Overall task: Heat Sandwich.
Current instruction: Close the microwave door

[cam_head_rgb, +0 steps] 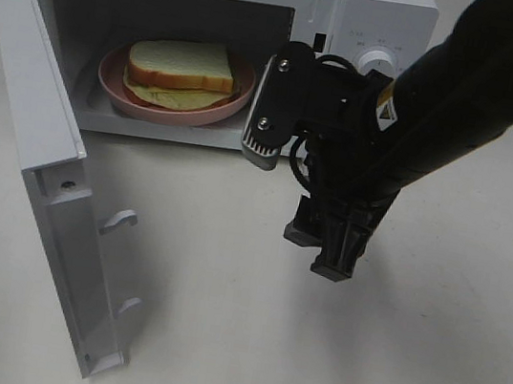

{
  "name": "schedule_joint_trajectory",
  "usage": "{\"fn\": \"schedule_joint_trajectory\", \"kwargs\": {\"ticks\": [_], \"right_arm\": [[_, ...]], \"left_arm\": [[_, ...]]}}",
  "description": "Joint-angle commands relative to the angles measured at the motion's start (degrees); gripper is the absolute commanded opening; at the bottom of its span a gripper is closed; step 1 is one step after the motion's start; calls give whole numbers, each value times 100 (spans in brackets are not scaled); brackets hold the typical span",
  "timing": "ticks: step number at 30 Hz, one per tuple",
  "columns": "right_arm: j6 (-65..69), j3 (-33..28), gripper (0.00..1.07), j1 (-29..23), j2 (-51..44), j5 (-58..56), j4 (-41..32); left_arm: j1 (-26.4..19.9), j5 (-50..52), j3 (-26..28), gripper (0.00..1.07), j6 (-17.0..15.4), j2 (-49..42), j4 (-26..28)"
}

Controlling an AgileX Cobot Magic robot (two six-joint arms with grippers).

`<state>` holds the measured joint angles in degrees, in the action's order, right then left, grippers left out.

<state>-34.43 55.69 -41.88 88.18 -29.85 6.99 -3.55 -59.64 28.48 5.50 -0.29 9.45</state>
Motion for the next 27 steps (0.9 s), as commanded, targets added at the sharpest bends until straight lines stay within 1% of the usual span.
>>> {"fn": "schedule_joint_trajectory", "kwargs": {"ticks": [1,4,6,10,13,14,15,16,19,20,23,24,25,27], "right_arm": [[647,-309,70,-17,-504,23,-40],[985,-441,70,-17,-751,11,-40],[1667,-642,70,-17,-1106,-103,-40],[2252,-842,71,-17,-1490,-183,-40],[2905,-1112,77,-17,-2005,-464,-40],[2905,-1112,77,-17,-2005,-464,-40],[3123,-1215,79,-17,-2235,-716,-29],[3168,-1255,81,-17,-2361,-831,-17],[3180,-1341,81,-17,-2590,-1123,-23],[3191,-1392,80,-17,-2836,-1404,-29],[3300,-1404,79,-17,-3203,-1862,-29],[3300,-1404,79,-17,-3203,-1862,-29],[3392,-1404,78,-17,-3426,-2172,-17],[3443,-1404,77,-17,-3655,-2424,-17]], "left_arm": [[-29,40,-23,97,0,-143,-6],[-29,40,-23,97,0,-143,-6],[-29,40,-23,97,0,-143,-6],[-29,40,-23,97,0,-143,-6],[-29,40,-23,97,0,-143,-6],[-29,40,-23,97,0,-143,-6],[-29,40,-23,97,0,-143,-6],[-29,40,-23,97,0,-143,-6],[-29,40,-23,97,0,-143,-6],[-29,40,-23,97,0,-143,-6],[-29,40,-23,97,0,-143,-6],[-29,40,-23,97,0,-143,-6],[-29,40,-23,97,0,-143,-6],[-29,40,-23,97,0,-143,-6]]}}
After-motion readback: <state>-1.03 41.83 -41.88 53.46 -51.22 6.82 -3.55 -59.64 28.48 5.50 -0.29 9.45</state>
